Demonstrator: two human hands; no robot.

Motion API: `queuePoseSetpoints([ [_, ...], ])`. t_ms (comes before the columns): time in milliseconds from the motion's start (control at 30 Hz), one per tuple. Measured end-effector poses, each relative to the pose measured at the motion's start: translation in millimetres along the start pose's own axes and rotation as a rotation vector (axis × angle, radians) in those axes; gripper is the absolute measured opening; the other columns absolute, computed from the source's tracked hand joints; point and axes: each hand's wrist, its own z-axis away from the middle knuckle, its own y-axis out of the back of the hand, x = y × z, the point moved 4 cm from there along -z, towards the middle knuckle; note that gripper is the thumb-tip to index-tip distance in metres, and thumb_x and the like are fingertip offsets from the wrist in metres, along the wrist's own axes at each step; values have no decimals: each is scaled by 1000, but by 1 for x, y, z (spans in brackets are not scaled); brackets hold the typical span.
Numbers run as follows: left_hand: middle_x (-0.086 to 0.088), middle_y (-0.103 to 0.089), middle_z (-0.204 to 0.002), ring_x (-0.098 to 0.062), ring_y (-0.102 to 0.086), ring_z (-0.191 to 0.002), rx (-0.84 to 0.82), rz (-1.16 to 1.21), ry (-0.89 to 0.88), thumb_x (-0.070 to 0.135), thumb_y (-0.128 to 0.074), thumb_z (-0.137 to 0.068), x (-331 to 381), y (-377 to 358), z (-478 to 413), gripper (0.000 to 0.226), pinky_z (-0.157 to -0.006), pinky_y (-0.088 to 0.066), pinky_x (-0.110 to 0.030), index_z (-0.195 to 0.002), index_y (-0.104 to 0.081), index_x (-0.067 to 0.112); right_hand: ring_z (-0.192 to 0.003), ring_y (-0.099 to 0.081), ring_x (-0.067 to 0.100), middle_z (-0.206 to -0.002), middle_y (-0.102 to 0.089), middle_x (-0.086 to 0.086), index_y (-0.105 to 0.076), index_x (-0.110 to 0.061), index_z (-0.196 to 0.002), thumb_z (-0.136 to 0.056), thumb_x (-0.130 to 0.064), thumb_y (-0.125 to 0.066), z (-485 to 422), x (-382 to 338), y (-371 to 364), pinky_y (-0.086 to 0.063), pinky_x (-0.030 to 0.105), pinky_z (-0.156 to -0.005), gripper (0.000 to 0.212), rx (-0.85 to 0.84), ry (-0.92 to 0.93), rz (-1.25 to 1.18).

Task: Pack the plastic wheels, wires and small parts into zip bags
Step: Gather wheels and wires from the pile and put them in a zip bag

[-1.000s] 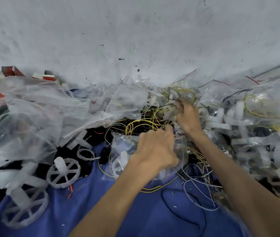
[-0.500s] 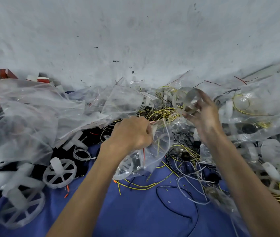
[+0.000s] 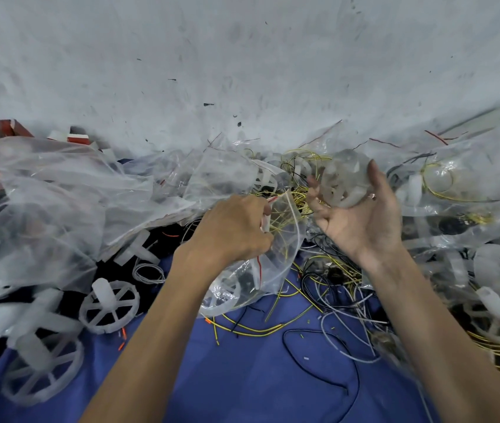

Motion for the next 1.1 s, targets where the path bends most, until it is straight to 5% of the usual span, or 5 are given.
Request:
queuePoseSetpoints([
  [333,8,-61,-89,-14,-54,-85,-94,34,-85,20,-61,-80,4,19,5,27,-60,-34,-9,-107,-63,24,-109,-59,37,-111,-64,23,-61,-4,-117,-62,-68,-61,2,7,-21,-47,54,-89,84,-199,-173,251],
  [600,8,-62,-112,-7,-53,-93,-252,-37,-116,31,-55,-84,9,38,3,39,-84,-42,-19,-123,-58,26,-106,-62,7,-112,-67,-14,-61,-31,-110,-80,-49,-55,15,38,-23,-51,33,-89,35,-378,-383,1041],
  [700,22,-59,-73,14,-51,-67,-278,10,-148,25,-55,-82,10,39,10,36,-57,-35,-2,-118,-61,25,-107,-53,8,-117,-61,8,-55,-21,-120,-78,-39,-61,16,43,-27,-43,30,-93,46,-411,-385,1221],
  [833,24,-55,-54,12,-50,-56,-327,-6,-193,14,-53,-83,18,29,14,34,-49,-35,-6,-113,-64,25,-117,-37,-3,-127,-45,-5,-44,-25,-126,-91,-31,-52,16,49,-37,-25,5,-99,36,-510,-234,1603],
  [1100,18,-65,-71,3,-60,-71,-350,-23,-188,17,-51,-85,22,26,14,33,-66,-46,-13,-114,-62,27,-99,-42,14,-106,-51,-6,-42,-37,-88,-95,-44,-38,16,63,-33,-33,25,-92,10,-514,-315,1907],
])
